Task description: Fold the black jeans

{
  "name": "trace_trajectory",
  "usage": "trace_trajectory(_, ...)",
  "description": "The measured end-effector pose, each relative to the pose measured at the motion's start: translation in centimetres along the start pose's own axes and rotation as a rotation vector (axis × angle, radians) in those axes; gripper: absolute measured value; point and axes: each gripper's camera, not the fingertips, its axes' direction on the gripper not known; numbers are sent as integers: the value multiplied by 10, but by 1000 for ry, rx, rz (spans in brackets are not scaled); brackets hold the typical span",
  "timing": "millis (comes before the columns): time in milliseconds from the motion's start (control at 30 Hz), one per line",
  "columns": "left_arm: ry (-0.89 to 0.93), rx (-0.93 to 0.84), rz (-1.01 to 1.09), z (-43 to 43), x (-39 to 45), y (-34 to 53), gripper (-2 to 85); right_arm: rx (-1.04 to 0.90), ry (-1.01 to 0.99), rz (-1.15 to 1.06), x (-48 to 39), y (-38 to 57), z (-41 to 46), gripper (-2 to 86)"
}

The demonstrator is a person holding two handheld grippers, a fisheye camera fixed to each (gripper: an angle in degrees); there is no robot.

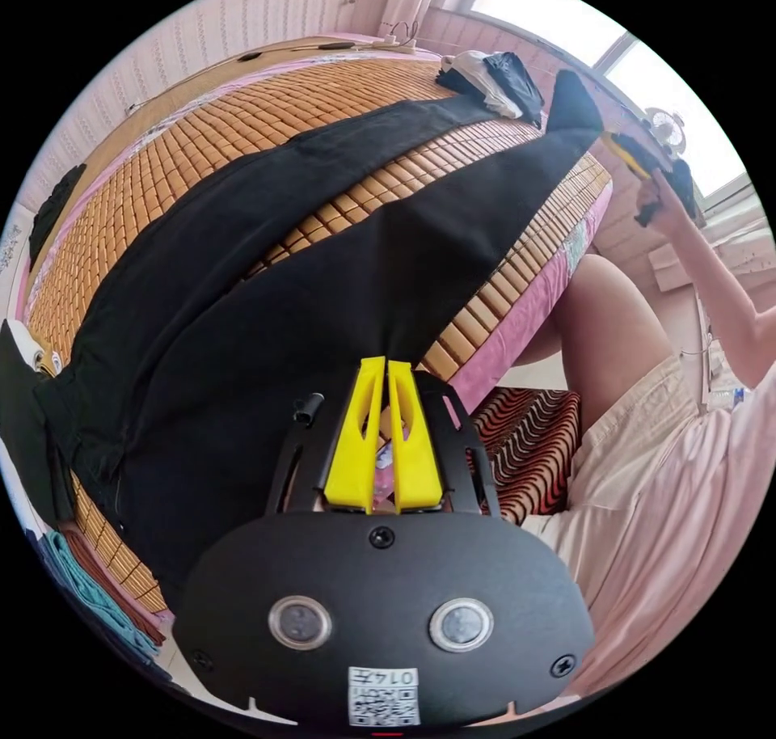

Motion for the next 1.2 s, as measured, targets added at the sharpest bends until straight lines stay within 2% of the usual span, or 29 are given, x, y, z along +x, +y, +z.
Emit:
trace_trajectory(67, 32, -1, -2, -2, 0, -4, -8, -42, 77, 180, 44, 29, -1, 23)
trace_trajectory(133, 37, -2, 5, -4, 2, -7, -7, 9, 73, 217, 52, 43, -8, 42)
trace_trajectory(200, 27, 4, 19, -6, 5, -12, -4, 19, 118, 182, 46, 46, -7, 66)
trace_trajectory(367, 50, 25, 57, -4, 17, -32, 27, -70, 395, 67, 22, 20, 32, 111)
trace_trajectory(467, 27, 25, 76, 3, 23, -43, 38, -117, 482, 136, 31, 9, 56, 101)
trace_trajectory(533, 26, -29, 84, 13, 24, -49, 41, -120, 526, 113, 25, 3, 61, 32)
trace_trajectory(633, 22, -42, 89, 19, 26, -52, 44, -160, 398, 3, 5, -13, 68, 15)
trace_trajectory(700, 43, -34, 71, 20, 24, -53, 45, -97, 318, -68, -18, -23, 57, 11)
trace_trajectory(767, 70, -36, 52, 20, 22, -55, 43, 68, 110, -169, -51, -32, 21, 8)
trace_trajectory(867, 90, -37, 59, 19, 25, -57, 35, 207, 68, -233, -64, -25, -17, 6)
trace_trajectory(933, 125, -31, 70, 18, 27, -58, 27, 187, 125, -162, -44, -17, -19, 6)
trace_trajectory(1067, 143, -17, 80, 16, 28, -59, 26, -57, 327, 90, 21, -1, 21, 6)
trace_trajectory(1200, 190, 28, 86, 4, 26, -63, 32, -17, 522, 185, 15, 3, 17, 2)
